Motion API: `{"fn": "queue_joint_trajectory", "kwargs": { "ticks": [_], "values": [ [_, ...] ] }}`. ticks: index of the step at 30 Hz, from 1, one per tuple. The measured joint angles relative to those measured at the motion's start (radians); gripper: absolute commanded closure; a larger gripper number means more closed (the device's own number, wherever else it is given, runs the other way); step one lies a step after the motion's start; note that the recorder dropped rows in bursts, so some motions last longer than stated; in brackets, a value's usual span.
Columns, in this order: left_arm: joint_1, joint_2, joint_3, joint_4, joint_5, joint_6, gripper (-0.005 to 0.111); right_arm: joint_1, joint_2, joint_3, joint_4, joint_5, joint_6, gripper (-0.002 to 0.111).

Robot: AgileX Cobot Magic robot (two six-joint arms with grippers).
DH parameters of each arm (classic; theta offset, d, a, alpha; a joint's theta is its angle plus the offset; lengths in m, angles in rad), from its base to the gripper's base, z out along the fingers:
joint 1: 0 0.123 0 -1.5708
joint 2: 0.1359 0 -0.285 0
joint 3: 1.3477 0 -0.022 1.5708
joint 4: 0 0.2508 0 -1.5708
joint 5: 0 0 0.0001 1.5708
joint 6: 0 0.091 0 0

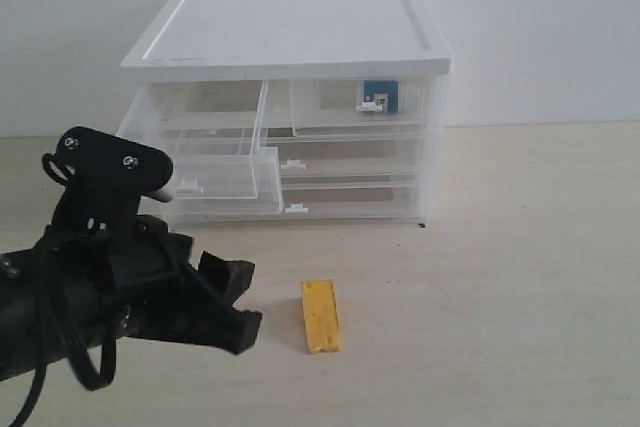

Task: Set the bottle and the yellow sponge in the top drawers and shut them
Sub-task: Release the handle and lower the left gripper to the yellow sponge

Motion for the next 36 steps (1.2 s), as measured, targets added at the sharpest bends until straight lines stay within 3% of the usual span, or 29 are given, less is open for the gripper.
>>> {"fn": "queue_joint_trajectory", "kwargs": {
  "ticks": [1,2,5,11,13,16,18,22,25,28,32,34,36],
  "values": [
    [0.000,-0.023,0.000,-0.002,0.086,0.064,0.099,0.000,0.000,0.000,0.000,0.000,0.000,0.108],
    [0.000,-0.029,0.000,-0.002,0.153,0.097,0.102,0.000,0.000,0.000,0.000,0.000,0.000,0.108],
    [0.000,-0.036,-0.030,0.030,0.434,0.199,0.102,0.000,0.000,0.000,0.000,0.000,0.000,0.108],
    [0.000,-0.036,-0.075,0.187,0.777,0.207,0.102,0.000,0.000,0.000,0.000,0.000,0.000,0.108],
    [0.000,-0.036,-0.093,0.353,0.896,0.095,0.102,0.000,0.000,0.000,0.000,0.000,0.000,0.108],
    [0.000,-0.002,-0.138,0.727,1.063,-0.274,0.102,0.000,0.000,0.000,0.000,0.000,0.000,0.108],
    [0.000,0.019,-0.155,0.864,1.133,-0.451,0.102,0.000,0.000,0.000,0.000,0.000,0.000,0.108],
    [0.000,0.038,-0.171,1.052,1.140,-0.805,0.102,0.000,0.000,0.000,0.000,0.000,0.000,0.108],
    [0.000,0.040,-0.173,1.232,1.037,-1.071,0.098,0.000,0.000,0.000,0.000,0.000,0.000,0.108],
    [0.002,0.040,-0.175,1.365,0.920,-1.261,0.080,0.000,0.000,0.000,0.000,0.000,0.000,0.108],
    [0.002,0.040,-0.175,1.403,0.815,-1.364,0.037,0.000,0.000,0.000,0.000,0.000,0.000,0.108],
    [0.002,0.045,-0.175,1.401,0.779,-1.400,0.021,0.000,0.000,0.000,0.000,0.000,0.000,0.108],
    [0.002,0.055,-0.175,1.396,0.727,-1.418,0.018,0.000,0.000,0.000,0.000,0.000,0.000,0.108]
  ]
}}
